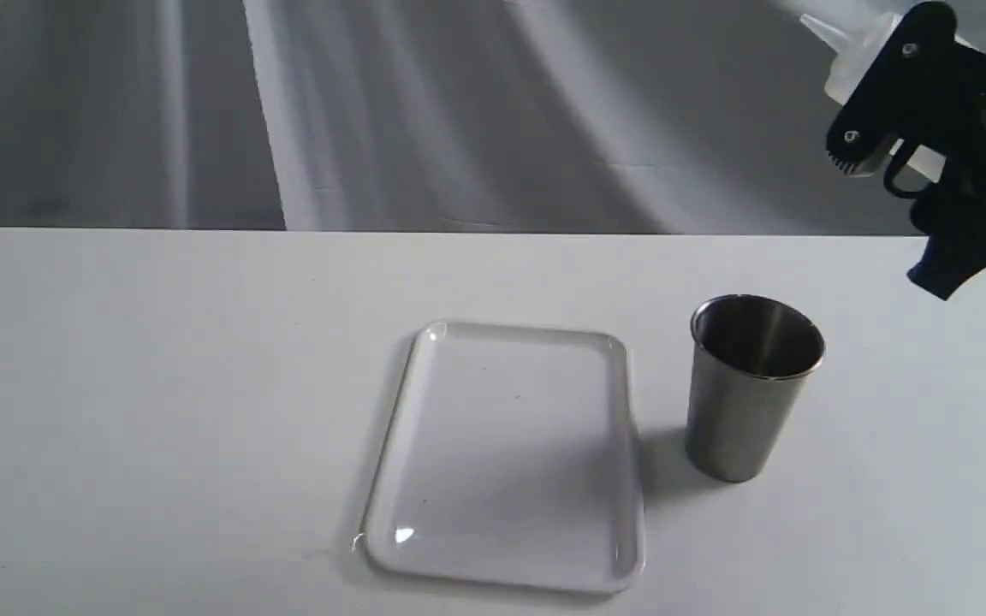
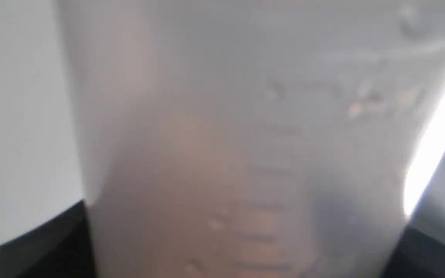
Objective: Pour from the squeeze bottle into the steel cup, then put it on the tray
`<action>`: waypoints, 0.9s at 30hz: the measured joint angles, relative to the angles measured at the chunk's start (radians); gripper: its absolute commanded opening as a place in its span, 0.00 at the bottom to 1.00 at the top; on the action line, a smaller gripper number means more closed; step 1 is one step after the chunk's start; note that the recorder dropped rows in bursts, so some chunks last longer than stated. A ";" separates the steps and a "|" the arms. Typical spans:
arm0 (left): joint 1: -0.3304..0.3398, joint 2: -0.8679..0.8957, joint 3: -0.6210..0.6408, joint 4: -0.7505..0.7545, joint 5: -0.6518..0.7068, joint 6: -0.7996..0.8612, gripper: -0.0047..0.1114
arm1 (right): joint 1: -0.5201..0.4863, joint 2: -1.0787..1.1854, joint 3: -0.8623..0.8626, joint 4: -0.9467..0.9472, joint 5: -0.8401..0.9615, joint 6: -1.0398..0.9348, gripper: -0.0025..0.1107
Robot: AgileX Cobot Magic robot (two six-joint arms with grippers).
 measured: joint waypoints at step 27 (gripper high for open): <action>0.000 0.000 0.000 0.000 0.000 0.000 0.11 | 0.013 0.101 0.176 -0.311 0.184 -0.022 0.02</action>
